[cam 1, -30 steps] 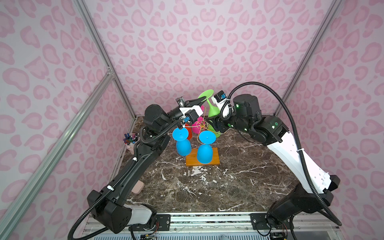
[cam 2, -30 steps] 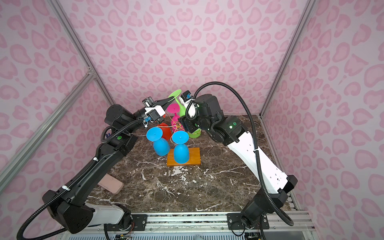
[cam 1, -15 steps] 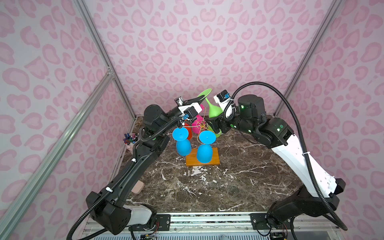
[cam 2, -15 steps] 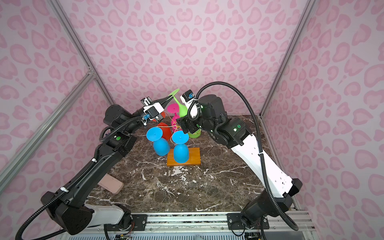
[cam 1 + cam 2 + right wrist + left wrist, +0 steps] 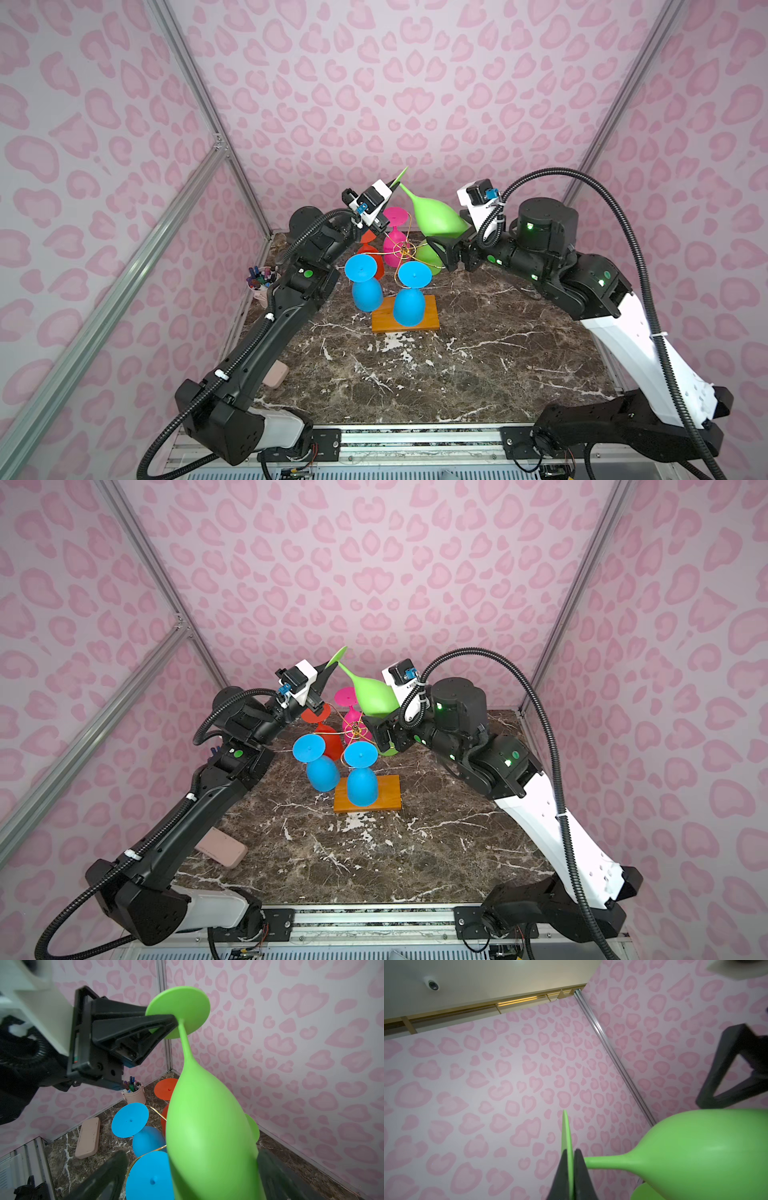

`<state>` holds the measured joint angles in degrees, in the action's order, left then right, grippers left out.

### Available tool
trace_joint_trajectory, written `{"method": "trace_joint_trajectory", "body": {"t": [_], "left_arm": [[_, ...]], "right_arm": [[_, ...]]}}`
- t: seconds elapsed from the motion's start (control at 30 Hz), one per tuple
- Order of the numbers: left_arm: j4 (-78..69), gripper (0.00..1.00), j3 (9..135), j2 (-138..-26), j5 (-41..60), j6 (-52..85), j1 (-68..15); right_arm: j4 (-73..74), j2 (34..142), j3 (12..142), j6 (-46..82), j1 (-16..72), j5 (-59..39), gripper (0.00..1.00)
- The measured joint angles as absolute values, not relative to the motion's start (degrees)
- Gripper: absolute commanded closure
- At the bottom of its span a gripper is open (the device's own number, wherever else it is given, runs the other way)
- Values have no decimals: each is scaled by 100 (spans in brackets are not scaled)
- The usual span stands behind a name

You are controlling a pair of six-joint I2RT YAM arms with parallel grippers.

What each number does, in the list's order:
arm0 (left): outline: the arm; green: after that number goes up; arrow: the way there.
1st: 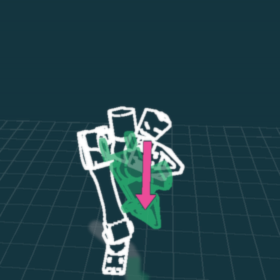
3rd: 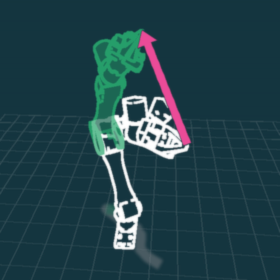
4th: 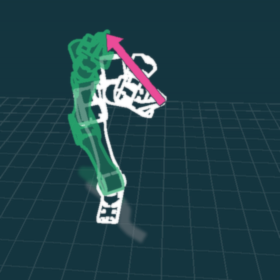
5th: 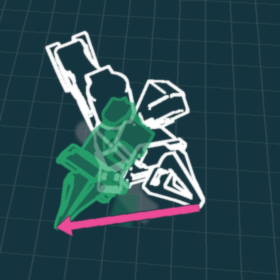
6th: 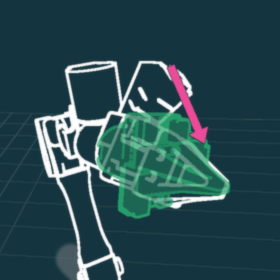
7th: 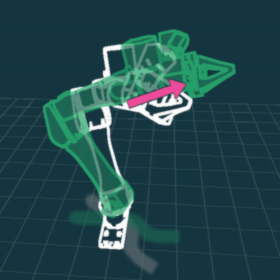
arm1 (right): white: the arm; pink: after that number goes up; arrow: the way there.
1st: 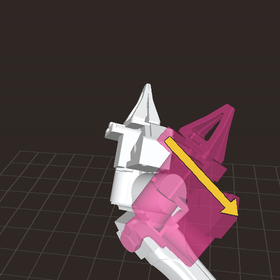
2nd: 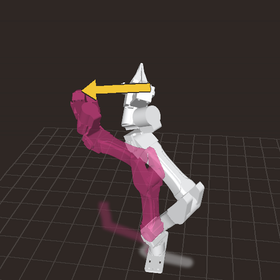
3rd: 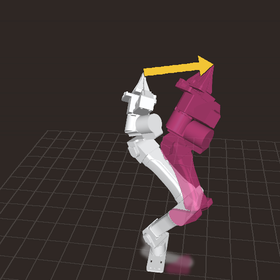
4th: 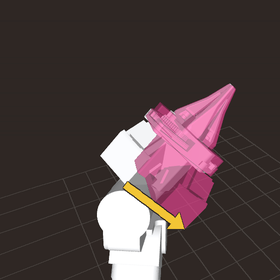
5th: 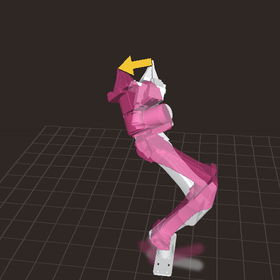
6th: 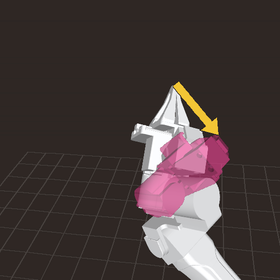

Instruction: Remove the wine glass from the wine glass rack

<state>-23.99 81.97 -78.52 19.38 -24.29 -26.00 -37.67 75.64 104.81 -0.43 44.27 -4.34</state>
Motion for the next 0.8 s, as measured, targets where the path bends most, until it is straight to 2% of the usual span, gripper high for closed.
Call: {"method": "trace_joint_trajectory", "body": {"t": [0.2, 0.3, 0.37, 0.53, 0.8], "left_arm": [[-2421, 97, 8204, -7848, 1476, -1424, -2290], [-2416, 97, 8154, -7780, 1483, -882, -2134], [-2418, 97, 8103, -7708, 1592, -495, -2029], [-2438, 97, 7922, -7559, 1900, 242, -1909], [-2462, 97, 7802, -7505, 2287, 825, -1903]], "right_arm": [[-3607, 6980, 10079, -16, 4405, -478, 5], [-3529, 6737, 9845, -5, 4292, -475, 11], [-3398, 6571, 9627, 56, 4115, -510, 21], [-2958, 6316, 9111, 471, 3328, -1214, 35], [-2156, 6541, 8973, 1094, 3024, -2324, 44]]}}
